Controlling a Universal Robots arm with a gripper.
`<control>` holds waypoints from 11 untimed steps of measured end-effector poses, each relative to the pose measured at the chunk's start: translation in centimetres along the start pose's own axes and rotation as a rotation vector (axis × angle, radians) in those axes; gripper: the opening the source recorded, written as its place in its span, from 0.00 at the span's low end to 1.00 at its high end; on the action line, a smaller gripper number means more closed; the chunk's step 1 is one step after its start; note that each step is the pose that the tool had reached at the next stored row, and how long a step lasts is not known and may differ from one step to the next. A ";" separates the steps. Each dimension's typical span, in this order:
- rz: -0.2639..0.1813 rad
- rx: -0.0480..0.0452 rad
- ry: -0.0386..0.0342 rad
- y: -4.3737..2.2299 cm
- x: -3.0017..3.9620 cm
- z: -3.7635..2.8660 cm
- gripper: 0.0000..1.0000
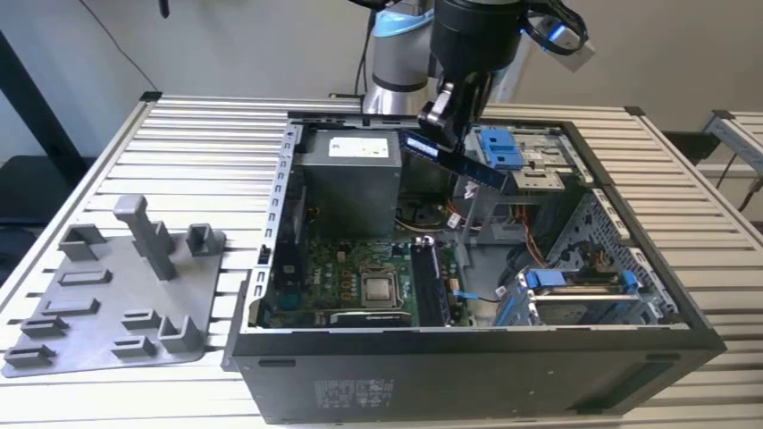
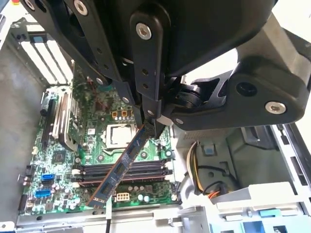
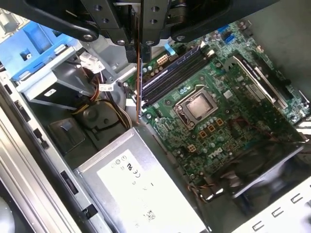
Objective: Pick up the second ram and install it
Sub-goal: 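Insert the second ram into the second slot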
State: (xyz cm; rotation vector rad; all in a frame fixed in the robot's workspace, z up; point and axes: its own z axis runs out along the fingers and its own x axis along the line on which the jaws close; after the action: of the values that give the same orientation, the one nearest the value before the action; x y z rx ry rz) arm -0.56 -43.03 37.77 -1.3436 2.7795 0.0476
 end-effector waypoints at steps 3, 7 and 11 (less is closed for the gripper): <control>0.028 0.0017 -0.0004 0.00 0.00 0.05 0.14; 0.064 0.0039 -0.0005 -0.02 -0.01 0.14 0.14; 0.092 0.0057 -0.0005 -0.07 -0.03 0.24 0.14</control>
State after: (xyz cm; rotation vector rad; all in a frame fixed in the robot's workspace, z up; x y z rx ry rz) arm -0.48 -43.03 37.54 -1.2142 2.8369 0.0438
